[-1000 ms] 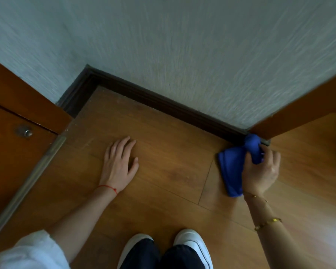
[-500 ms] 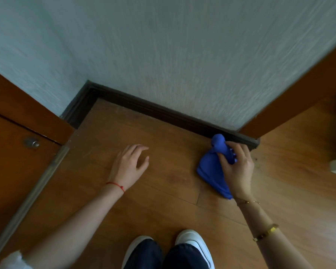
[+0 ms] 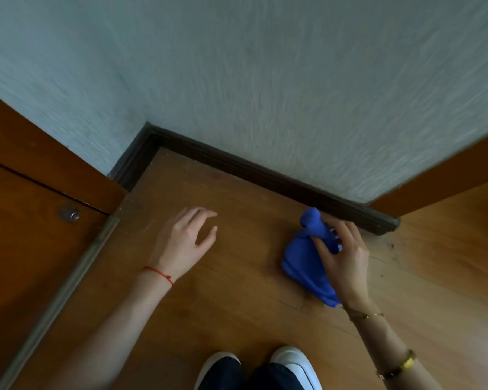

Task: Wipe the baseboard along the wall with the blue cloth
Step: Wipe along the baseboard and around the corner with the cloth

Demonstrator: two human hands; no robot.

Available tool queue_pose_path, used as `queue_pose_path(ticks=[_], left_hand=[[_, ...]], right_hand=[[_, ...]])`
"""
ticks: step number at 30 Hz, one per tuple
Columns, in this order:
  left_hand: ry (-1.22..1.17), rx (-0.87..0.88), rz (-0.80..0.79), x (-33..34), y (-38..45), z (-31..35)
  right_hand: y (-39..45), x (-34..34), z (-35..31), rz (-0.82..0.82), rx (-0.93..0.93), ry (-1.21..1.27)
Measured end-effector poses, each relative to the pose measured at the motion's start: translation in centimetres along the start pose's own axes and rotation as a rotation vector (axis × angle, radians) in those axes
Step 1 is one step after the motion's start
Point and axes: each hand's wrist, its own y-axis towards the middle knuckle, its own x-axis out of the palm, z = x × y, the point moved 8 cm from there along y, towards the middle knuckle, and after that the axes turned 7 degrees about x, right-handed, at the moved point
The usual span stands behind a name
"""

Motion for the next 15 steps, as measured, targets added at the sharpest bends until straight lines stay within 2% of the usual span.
queue_pose_path(ticks=[7,15], left_hand=[[0.042,-0.004,-0.022,-7.2,1.8,4.4],[0.064,0.028,-0.017,-25.0,4.1,16.4]], right_hand=[[1.5,-5.9,-6.6,-0.004,0.010,0.000],[2.3,-22.1,-20.7,-0.054,0.040,0.028]])
